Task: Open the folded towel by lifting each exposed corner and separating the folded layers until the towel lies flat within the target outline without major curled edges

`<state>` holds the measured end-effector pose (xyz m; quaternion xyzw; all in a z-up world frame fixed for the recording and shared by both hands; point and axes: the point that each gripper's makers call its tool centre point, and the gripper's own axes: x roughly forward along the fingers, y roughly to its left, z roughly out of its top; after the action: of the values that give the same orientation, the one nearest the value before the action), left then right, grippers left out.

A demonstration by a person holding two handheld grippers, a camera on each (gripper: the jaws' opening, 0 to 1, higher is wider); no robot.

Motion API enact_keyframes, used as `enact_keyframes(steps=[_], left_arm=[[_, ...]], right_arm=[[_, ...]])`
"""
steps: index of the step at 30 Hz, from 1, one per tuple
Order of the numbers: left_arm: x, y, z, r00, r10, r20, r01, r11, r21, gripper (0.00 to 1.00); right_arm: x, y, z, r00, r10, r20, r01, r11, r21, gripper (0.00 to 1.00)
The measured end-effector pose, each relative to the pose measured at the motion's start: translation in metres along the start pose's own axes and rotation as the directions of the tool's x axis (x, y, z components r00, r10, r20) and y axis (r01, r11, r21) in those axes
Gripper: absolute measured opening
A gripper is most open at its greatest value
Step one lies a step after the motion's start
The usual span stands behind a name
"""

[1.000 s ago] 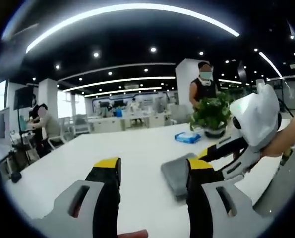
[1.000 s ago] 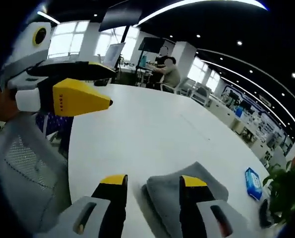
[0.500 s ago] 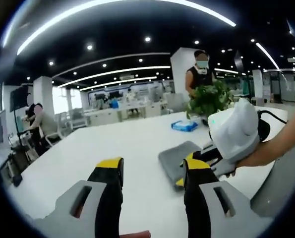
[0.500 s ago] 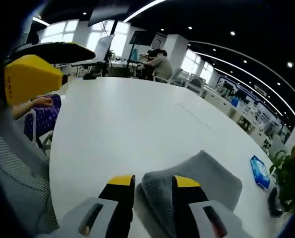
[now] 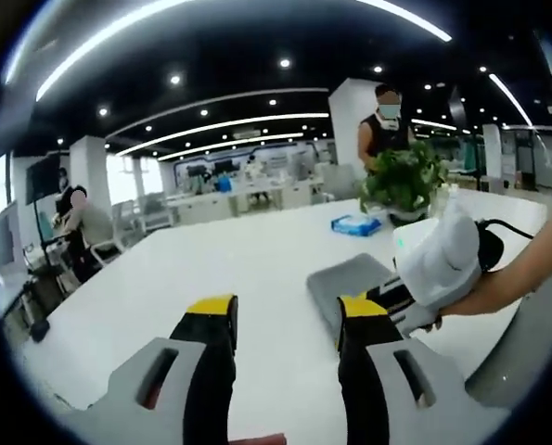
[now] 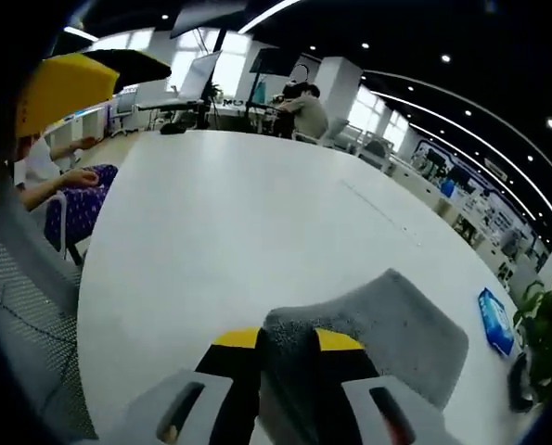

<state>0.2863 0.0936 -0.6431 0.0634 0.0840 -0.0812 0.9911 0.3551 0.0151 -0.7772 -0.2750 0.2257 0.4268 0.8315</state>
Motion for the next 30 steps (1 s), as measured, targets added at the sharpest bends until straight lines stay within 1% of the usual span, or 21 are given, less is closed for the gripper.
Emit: enact_keyframes(steps=[3,5,7,10,12,16,23,26,30], left_arm=[[0.003,-0.001,-0.004,1.0,0.004,-0.026,-0.004,1.0,0.017,0.42],[0.004,-0.003,-0.005,0.999,-0.001,-0.034,0.002,1.0,0.027,0.42],[0.004,-0.002,-0.006,0.999,0.007,-0.044,-0.006,0.999,0.031,0.42],[0.004,0.001,-0.005,0.999,0.028,-0.043,-0.026,0.999,0.039,0.42],[0.003,0.003,-0.003,0.998,0.043,-0.037,-0.041,0.998,0.043,0.43],[0.003,0.002,-0.002,0.998,0.047,-0.039,-0.045,0.998,0.044,0.43],[0.003,-0.004,-0.002,0.998,0.04,-0.045,-0.037,0.996,0.075,0.43],[0.002,-0.006,-0.003,0.998,0.032,-0.054,-0.027,0.996,0.09,0.43],[0.001,-0.006,-0.004,0.998,0.034,-0.058,-0.029,0.996,0.089,0.43]], right_arm=[[0.003,-0.003,-0.002,1.0,0.003,0.01,-0.003,1.0,0.009,0.14],[0.002,-0.005,0.001,1.0,0.006,0.028,-0.006,1.0,0.011,0.12],[-0.002,-0.007,0.004,0.999,0.011,0.049,-0.013,1.0,0.025,0.08],[-0.007,-0.012,0.009,0.997,0.009,0.079,-0.014,0.998,0.056,0.06],[-0.012,-0.016,0.012,0.995,0.002,0.096,-0.008,0.998,0.059,0.06],[-0.026,-0.02,0.02,0.992,-0.005,0.129,-0.004,0.998,0.067,0.05],[-0.045,-0.035,0.03,0.982,-0.044,0.184,0.023,0.993,0.117,0.03],[-0.056,-0.043,0.033,0.976,-0.073,0.207,0.038,0.985,0.168,0.03],[-0.068,-0.054,0.037,0.967,-0.109,0.232,0.066,0.98,0.186,0.03]])
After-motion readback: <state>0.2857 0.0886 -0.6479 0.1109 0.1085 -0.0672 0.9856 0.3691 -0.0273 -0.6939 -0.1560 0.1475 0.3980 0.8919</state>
